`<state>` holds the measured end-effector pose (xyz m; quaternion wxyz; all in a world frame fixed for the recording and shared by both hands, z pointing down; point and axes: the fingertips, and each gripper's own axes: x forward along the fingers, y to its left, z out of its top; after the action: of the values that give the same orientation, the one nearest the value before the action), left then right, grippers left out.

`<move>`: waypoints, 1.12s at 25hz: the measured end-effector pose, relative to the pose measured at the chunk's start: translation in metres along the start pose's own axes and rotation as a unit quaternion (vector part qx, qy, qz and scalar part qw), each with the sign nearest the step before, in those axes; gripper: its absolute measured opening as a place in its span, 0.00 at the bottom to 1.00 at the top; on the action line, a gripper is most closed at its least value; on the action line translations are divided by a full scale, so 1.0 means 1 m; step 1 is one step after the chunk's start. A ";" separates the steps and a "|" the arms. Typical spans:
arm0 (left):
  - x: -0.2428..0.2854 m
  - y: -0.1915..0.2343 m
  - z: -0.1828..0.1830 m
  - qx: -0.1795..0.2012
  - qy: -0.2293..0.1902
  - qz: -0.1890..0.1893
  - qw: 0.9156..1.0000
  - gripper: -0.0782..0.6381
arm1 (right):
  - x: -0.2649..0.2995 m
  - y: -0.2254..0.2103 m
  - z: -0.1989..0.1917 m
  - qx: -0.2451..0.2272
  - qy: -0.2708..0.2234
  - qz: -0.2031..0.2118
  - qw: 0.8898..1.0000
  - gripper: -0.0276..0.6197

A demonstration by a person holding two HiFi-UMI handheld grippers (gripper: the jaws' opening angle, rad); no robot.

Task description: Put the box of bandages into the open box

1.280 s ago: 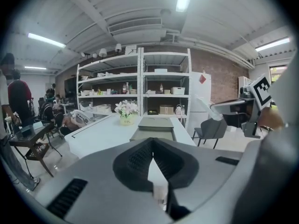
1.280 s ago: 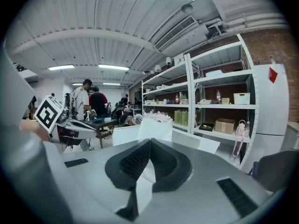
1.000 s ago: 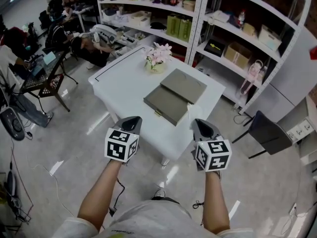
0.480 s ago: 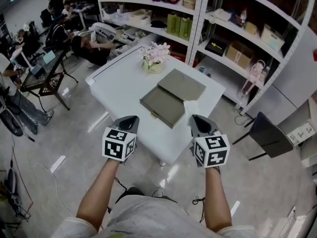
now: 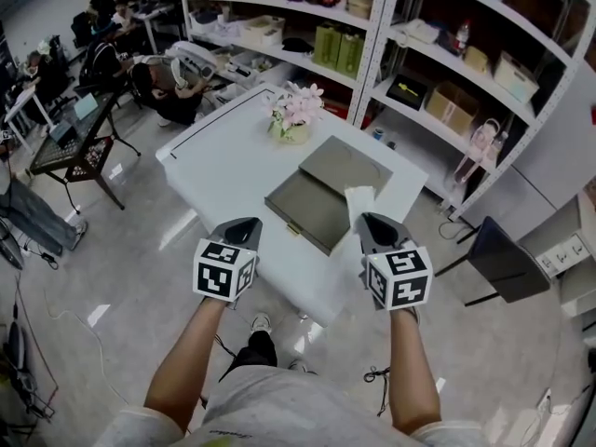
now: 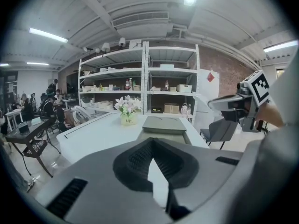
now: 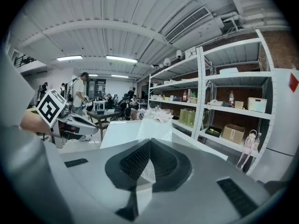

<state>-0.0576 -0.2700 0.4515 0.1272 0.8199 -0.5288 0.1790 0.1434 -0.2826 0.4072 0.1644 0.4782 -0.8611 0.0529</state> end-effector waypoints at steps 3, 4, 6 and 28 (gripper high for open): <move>0.017 0.010 0.003 0.001 0.000 -0.010 1.000 0.11 | 0.017 -0.003 0.000 -0.006 0.008 -0.004 1.000 0.05; 0.022 0.014 0.004 0.002 0.000 -0.013 1.000 0.11 | 0.023 -0.004 0.001 -0.007 0.011 -0.005 1.000 0.05; 0.031 0.022 0.007 0.002 0.001 -0.018 1.000 0.11 | 0.033 -0.006 0.002 -0.008 0.016 -0.008 1.000 0.05; 0.105 0.081 0.016 0.003 0.019 -0.063 0.998 0.11 | 0.131 0.001 -0.023 -0.035 0.109 0.019 0.993 0.05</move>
<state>-0.0900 -0.3955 0.4838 0.1454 0.8482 -0.4733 0.1880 0.0839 -0.3813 0.4729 0.2729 0.4471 -0.8483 0.0780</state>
